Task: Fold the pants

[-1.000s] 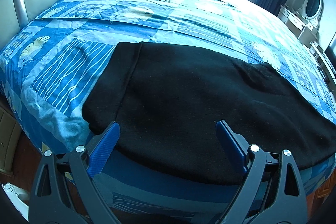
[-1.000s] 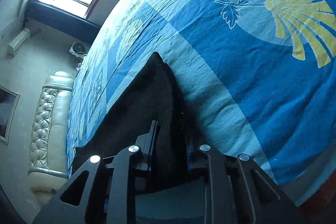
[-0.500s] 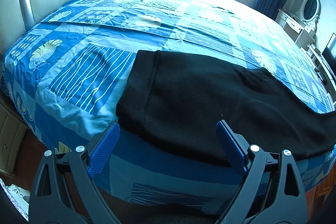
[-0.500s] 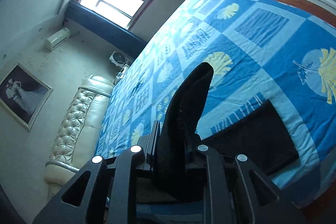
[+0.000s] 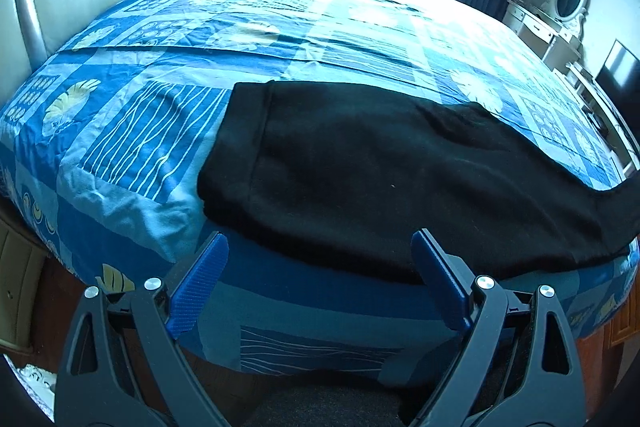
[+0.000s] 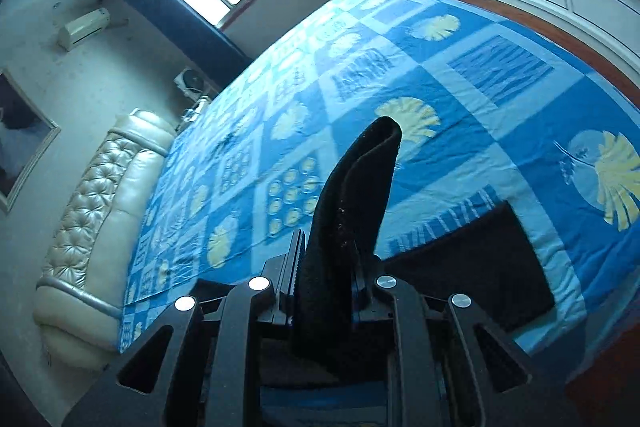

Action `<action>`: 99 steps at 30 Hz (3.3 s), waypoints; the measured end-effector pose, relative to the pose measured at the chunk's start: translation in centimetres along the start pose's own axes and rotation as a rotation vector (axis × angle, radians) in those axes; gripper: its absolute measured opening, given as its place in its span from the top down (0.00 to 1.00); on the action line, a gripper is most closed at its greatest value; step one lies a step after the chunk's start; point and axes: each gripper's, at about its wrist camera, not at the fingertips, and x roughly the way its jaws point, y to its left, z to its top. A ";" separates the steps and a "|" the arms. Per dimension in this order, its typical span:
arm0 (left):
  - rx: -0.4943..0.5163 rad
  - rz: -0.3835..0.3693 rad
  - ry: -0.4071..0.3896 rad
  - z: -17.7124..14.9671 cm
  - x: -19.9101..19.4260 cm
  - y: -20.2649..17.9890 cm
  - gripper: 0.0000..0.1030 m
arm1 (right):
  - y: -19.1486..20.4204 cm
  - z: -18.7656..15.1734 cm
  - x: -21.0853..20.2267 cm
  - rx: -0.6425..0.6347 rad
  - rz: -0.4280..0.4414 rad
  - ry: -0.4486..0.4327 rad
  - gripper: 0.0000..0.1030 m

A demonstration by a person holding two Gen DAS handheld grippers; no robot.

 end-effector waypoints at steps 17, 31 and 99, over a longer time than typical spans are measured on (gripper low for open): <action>-0.042 0.071 0.040 0.2 1.9 -1.4 0.10 | -18.6 -2.3 2.0 0.243 -0.062 0.140 0.45; -0.019 0.093 0.058 1.0 2.9 -3.2 0.10 | -16.0 -3.3 7.2 0.220 0.213 0.256 0.76; 0.025 -0.031 0.019 -1.3 -1.7 -2.1 0.10 | 25.1 -23.6 21.6 -0.410 0.054 0.437 0.51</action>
